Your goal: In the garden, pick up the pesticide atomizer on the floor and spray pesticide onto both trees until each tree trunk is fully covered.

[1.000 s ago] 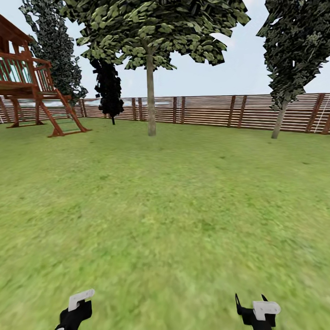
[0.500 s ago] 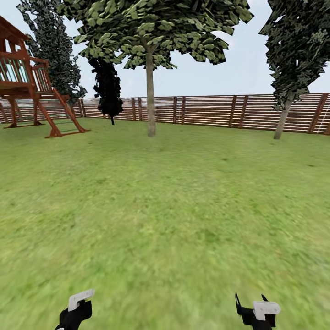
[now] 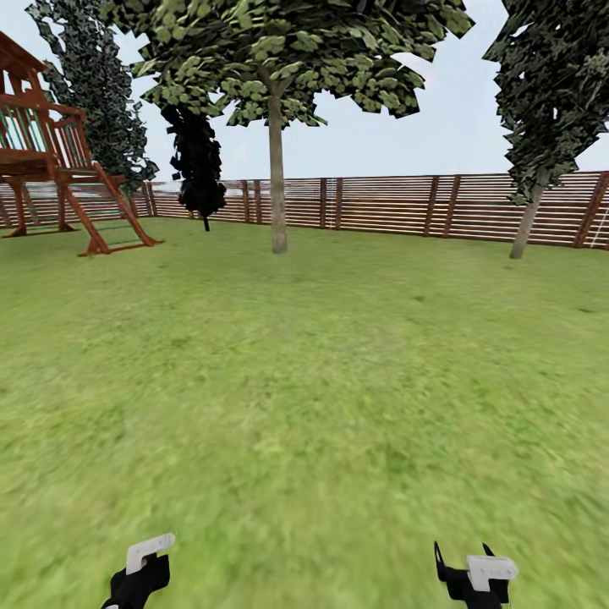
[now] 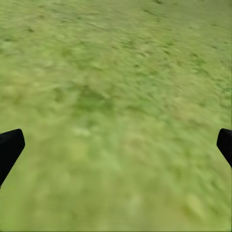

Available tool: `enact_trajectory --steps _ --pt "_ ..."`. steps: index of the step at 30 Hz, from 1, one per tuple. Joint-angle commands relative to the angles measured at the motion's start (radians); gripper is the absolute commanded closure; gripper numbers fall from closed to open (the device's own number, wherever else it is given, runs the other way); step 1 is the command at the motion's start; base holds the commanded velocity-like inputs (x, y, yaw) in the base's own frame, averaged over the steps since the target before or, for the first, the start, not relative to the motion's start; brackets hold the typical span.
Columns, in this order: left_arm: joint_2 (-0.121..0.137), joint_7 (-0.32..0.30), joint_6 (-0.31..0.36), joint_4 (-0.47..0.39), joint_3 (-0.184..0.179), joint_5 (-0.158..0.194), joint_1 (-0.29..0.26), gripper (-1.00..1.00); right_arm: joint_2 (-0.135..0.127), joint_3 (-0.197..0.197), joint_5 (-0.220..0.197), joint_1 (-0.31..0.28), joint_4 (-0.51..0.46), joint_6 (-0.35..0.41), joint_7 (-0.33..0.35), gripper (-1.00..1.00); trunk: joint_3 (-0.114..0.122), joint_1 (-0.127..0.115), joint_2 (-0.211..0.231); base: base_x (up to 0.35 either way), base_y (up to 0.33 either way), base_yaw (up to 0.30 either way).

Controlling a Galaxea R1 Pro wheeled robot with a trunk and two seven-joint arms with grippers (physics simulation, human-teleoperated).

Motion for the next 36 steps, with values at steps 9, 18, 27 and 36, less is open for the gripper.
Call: enact_trajectory --steps 9,18,27,36 --pt "0.0 -0.002 -0.003 0.001 -0.006 0.008 -0.001 1.0 0.0 0.005 0.004 -0.001 0.0 -0.001 -0.009 -1.0 -0.001 0.0 0.0 0.331 0.0 0.0" --pt "0.0 -0.002 -0.003 0.001 -0.006 0.008 -0.001 1.0 0.0 0.005 0.004 -0.001 0.0 -0.001 -0.009 -1.0 -0.001 0.0 0.0 0.331 0.0 0.0" --pt "0.0 -0.003 -0.003 0.001 -0.006 0.008 -0.001 1.0 0.0 0.005 0.004 -0.001 0.0 -0.001 -0.009 -1.0 -0.001 0.0 0.0 0.331 0.0 0.0" --pt "0.0 -0.002 -0.003 0.001 -0.006 0.008 -0.001 1.0 0.0 0.005 0.004 -0.001 0.0 -0.001 -0.009 -1.0 -0.001 0.0 0.0 0.331 0.0 0.0"
